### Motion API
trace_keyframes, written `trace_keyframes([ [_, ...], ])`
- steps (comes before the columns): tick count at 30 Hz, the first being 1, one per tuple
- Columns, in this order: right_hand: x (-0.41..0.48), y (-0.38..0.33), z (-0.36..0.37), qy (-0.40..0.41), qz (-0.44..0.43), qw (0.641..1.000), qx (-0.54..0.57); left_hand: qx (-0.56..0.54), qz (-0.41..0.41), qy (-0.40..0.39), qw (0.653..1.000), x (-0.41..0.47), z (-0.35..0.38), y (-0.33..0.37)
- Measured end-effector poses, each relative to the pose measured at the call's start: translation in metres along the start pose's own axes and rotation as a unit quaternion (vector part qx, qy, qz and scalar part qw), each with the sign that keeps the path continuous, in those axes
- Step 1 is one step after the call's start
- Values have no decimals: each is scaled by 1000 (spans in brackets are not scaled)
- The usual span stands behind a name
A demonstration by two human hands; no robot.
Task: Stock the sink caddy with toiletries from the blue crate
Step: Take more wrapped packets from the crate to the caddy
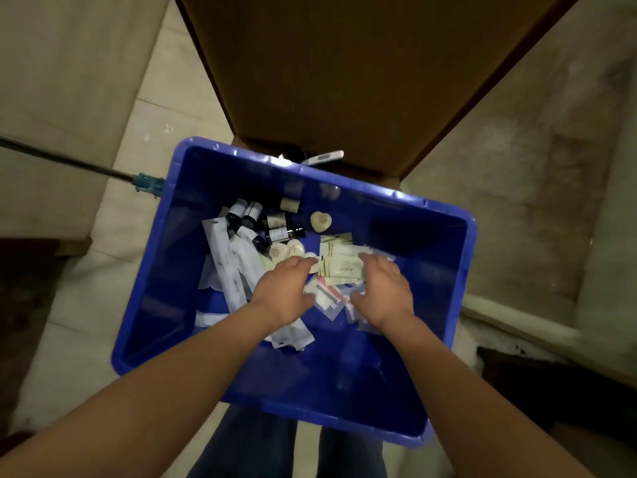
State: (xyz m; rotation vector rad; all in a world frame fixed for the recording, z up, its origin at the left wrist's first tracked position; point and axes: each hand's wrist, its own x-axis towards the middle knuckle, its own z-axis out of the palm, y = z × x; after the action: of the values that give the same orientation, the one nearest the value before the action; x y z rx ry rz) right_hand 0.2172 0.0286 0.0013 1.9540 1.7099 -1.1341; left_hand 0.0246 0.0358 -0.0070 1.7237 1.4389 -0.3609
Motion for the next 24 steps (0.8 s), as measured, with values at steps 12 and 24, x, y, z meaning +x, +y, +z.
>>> trace_keyframes([
  [12, 56, 3, 40, 64, -46, 995, -55, 15, 65, 76, 995, 45, 35, -12],
  [24, 54, -6, 26, 129, -110, 985, 38, -7, 61, 144, 988, 43, 17, 0],
])
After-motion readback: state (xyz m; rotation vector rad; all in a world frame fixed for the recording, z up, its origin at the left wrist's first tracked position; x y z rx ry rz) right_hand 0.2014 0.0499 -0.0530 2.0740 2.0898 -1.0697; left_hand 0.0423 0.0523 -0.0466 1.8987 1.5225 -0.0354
